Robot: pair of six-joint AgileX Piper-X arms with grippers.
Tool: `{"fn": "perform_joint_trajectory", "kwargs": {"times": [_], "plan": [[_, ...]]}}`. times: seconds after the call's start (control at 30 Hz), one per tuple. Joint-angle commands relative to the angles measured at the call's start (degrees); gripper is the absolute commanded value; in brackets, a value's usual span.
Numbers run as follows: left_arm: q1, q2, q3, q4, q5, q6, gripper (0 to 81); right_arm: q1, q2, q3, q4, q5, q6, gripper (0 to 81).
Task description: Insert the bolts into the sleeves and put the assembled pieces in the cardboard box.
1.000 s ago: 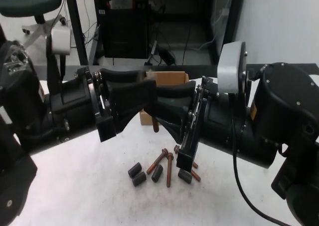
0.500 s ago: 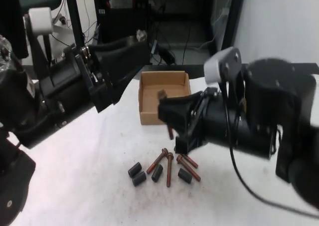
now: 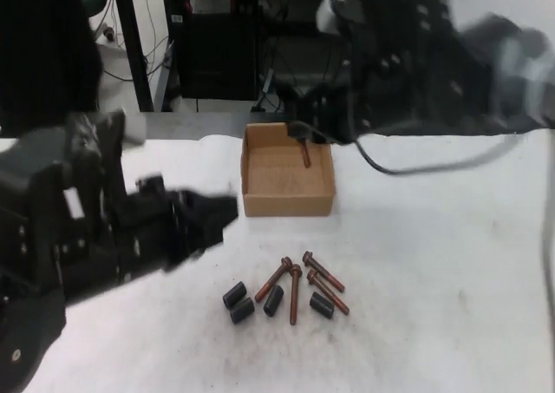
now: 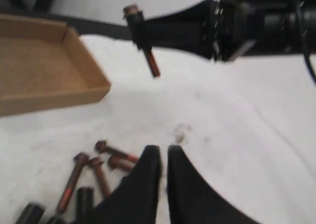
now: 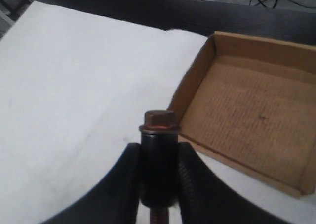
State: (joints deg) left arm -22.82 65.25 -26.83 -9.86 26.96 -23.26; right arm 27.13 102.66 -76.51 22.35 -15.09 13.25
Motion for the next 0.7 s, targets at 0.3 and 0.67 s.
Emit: {"fn": "perform_joint_trajectory", "kwargs": {"times": [0.3, 0.67], "plan": [[-0.2, -0.2, 0.0, 10.6, -2.9, 4.2, 4.9, -2.4, 20.4, -27.9, 14.2, 2.7, -0.4, 0.8], [-0.2, -0.2, 0.0, 10.6, -2.9, 4.2, 4.9, -3.9, 24.5, -31.3, 14.3, 2.7, -5.7, 26.1]]}}
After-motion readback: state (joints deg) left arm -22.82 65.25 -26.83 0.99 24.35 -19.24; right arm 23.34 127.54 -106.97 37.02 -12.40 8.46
